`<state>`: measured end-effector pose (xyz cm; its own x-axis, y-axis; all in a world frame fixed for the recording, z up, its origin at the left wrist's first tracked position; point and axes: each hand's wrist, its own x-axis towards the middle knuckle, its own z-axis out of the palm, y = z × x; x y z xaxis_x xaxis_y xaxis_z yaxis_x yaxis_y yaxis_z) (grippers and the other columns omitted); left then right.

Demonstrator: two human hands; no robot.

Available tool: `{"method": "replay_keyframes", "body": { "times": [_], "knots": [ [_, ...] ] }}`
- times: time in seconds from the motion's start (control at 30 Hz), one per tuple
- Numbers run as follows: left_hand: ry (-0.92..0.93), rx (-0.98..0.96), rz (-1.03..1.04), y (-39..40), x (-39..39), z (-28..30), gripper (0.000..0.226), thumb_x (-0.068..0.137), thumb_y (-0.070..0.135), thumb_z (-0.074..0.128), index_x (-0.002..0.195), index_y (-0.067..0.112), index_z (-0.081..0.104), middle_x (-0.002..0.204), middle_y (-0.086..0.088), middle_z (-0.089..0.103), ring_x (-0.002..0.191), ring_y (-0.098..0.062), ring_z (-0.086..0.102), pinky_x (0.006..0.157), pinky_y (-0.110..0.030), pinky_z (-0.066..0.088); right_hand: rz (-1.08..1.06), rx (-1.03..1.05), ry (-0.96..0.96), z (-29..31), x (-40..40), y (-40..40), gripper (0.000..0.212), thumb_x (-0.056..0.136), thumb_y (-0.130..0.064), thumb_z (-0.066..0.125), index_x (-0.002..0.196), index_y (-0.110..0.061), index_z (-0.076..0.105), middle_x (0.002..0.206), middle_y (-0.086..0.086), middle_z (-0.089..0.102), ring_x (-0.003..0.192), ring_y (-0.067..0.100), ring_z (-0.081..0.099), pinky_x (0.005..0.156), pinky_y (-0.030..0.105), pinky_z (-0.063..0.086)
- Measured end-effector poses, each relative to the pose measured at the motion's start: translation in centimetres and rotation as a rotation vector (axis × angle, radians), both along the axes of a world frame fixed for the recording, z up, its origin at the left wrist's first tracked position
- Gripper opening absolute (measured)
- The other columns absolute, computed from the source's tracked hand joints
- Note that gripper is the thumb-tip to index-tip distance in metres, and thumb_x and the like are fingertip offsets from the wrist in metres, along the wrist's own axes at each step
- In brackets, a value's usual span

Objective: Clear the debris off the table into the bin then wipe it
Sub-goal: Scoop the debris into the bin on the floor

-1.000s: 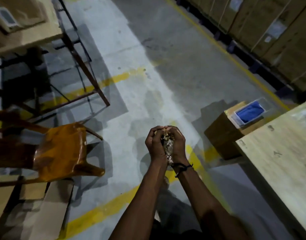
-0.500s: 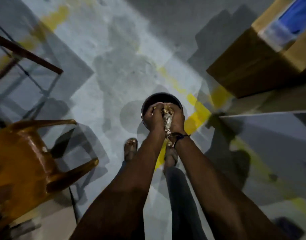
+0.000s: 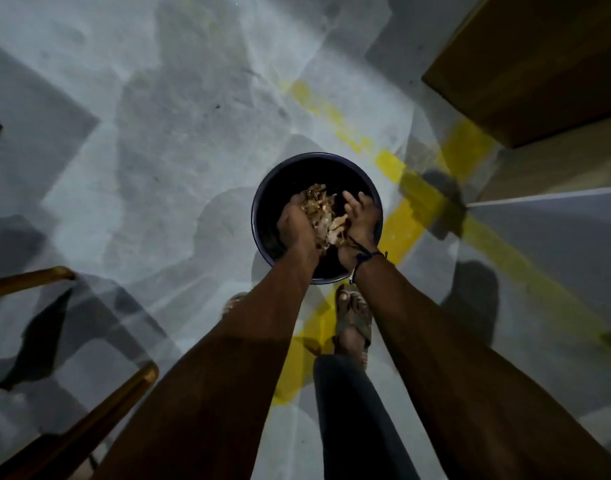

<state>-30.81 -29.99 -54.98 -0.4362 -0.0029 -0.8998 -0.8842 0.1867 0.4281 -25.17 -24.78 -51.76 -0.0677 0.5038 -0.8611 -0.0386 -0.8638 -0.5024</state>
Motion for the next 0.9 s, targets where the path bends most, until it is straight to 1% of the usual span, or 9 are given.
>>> {"method": "replay_keyframes", "body": {
  "times": [0.07,0.13,0.2,0.3,0.4,0.47,0.53,0.7,0.9],
  "knots": [
    [-0.053,0.022,-0.023,-0.6,-0.1,0.2,0.049,0.076,0.048,0.070,0.105,0.010,0.081,0.101,-0.011,0.080,0.097,-0.033,0.076,0.094,-0.051,0.061,0.034,-0.015,-0.033,0.3,0.4,-0.4,0.050,0.111,-0.035,0.041,0.154,-0.009,0.042,0.161,0.011,0.042,0.141,0.021,0.044,0.108,0.040,0.039],
    [-0.079,0.067,-0.055,-1.4,-0.4,-0.9,0.066,0.061,0.058,0.071,0.108,0.012,0.081,0.106,-0.013,0.080,0.102,-0.035,0.075,0.097,-0.055,0.059,0.047,-0.008,-0.028,1.1,0.6,-0.8,0.058,0.105,-0.041,0.050,0.155,-0.012,0.041,0.158,0.007,0.046,0.142,0.023,0.044,0.104,0.040,0.039],
    [-0.112,0.084,-0.082,-2.1,-0.9,-0.8,0.072,0.057,0.059,0.072,0.111,0.012,0.080,0.109,-0.014,0.079,0.107,-0.037,0.074,0.100,-0.056,0.057,0.058,-0.012,-0.047,2.9,0.6,-1.0,0.050,0.112,-0.036,0.041,0.156,-0.013,0.039,0.154,0.003,0.048,0.139,0.019,0.044,0.097,0.032,0.033],
    [-0.106,0.088,-0.145,-2.0,-2.0,7.4,0.046,0.081,0.046,0.071,0.109,0.010,0.078,0.107,-0.012,0.079,0.104,-0.035,0.073,0.092,-0.045,0.060,0.087,-0.013,-0.038,6.4,0.7,-1.3,0.057,0.106,-0.048,0.047,0.155,-0.019,0.043,0.159,0.002,0.041,0.142,0.019,0.038,0.099,0.037,0.029],
    [-0.076,0.098,-0.228,-2.5,-3.0,14.0,0.025,0.101,0.031,0.059,0.111,0.012,0.071,0.100,0.002,0.072,0.088,-0.016,0.064,0.071,-0.031,0.046,0.102,-0.049,0.001,11.3,1.0,-1.8,0.060,0.102,-0.060,0.045,0.153,-0.028,0.049,0.168,-0.004,0.028,0.154,0.024,0.025,0.104,0.051,0.026],
    [-0.053,0.102,-0.277,-3.2,-3.6,18.3,0.032,0.102,0.028,0.058,0.126,0.009,0.069,0.113,0.001,0.071,0.093,-0.012,0.062,0.072,-0.030,0.044,0.071,-0.058,0.035,15.6,1.4,-2.4,0.056,0.105,-0.060,0.040,0.151,-0.031,0.051,0.168,-0.007,0.028,0.155,0.024,0.025,0.106,0.051,0.027],
    [-0.023,0.124,-0.313,-4.1,-4.0,23.5,0.034,0.102,0.026,0.058,0.129,0.008,0.069,0.120,-0.003,0.069,0.095,-0.010,0.063,0.075,-0.031,0.046,0.043,-0.043,0.085,20.9,1.7,-3.4,0.052,0.105,-0.059,0.042,0.149,-0.032,0.053,0.167,-0.007,0.030,0.154,0.022,0.029,0.108,0.051,0.029],
    [0.035,0.216,-0.400,-6.5,-3.9,38.4,0.016,0.102,0.022,0.056,0.106,0.013,0.068,0.108,-0.004,0.070,0.091,-0.012,0.066,0.078,-0.031,0.048,-0.045,-0.017,0.194,34.5,3.4,-6.4,0.044,0.105,-0.051,0.044,0.141,-0.031,0.060,0.163,-0.006,0.040,0.150,0.021,0.037,0.106,0.046,0.033],
    [0.127,0.315,-0.566,-9.1,-1.5,54.5,0.019,0.102,0.020,0.054,0.092,0.016,0.069,0.089,0.002,0.070,0.080,-0.011,0.065,0.061,-0.022,0.050,-0.133,0.081,0.293,49.8,8.1,-10.4,0.047,0.106,-0.049,0.041,0.146,-0.028,0.057,0.159,-0.007,0.045,0.146,0.022,0.042,0.107,0.046,0.036]
  ]
}}
